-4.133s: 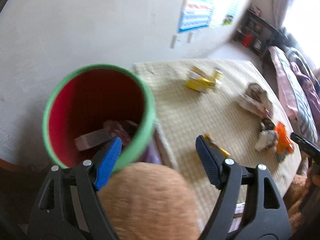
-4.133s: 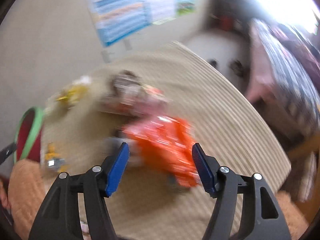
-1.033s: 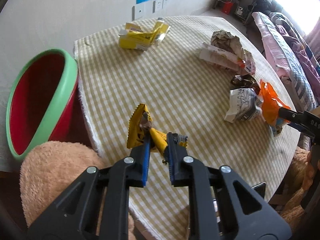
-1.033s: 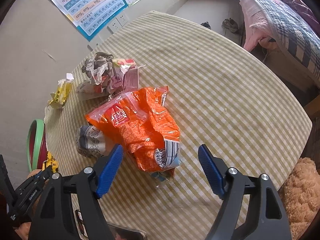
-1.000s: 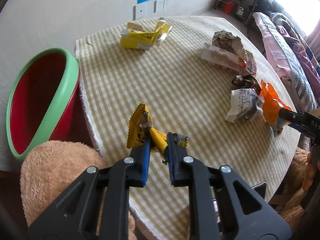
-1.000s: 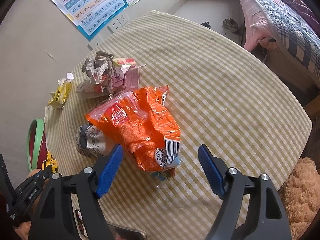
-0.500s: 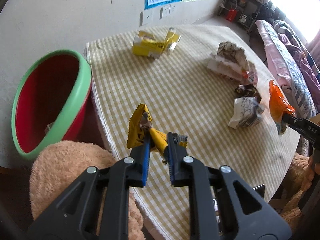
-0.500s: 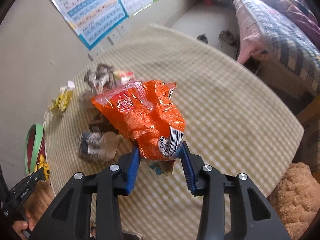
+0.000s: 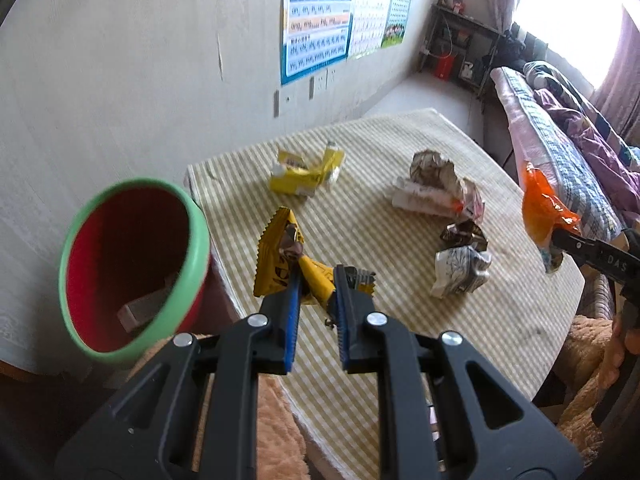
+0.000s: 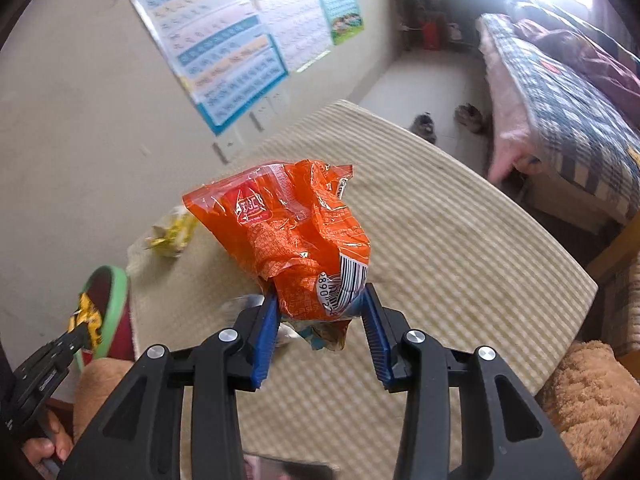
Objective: Collect trash
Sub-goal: 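Lift and carry the wrapper and orange bag over the bucket with both tools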
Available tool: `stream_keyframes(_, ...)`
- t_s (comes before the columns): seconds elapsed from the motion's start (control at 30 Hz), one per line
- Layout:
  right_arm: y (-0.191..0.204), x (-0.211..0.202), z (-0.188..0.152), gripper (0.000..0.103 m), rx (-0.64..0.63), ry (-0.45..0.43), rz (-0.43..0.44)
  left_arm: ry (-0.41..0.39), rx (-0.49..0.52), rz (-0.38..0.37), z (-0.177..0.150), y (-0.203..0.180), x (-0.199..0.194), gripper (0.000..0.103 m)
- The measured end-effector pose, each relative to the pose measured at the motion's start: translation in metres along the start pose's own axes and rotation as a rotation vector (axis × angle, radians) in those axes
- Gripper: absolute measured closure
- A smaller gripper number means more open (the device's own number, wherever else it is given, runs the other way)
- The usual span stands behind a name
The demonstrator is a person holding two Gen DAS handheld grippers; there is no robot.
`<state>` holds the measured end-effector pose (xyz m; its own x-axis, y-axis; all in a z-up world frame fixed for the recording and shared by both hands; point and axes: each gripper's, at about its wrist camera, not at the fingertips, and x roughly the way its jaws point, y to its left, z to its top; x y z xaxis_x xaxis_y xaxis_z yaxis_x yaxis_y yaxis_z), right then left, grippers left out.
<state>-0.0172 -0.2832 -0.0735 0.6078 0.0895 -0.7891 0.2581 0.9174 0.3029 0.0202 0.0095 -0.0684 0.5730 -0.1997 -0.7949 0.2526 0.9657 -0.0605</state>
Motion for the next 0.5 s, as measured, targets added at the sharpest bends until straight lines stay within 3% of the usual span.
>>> stream_keyframes(0.5, 0.096, 0.003, -0.002, 0.063, -0.156, 0.038, 0.112, -0.015, -0.04, 0.004, -0.002, 0.024, -0.003, 0.088)
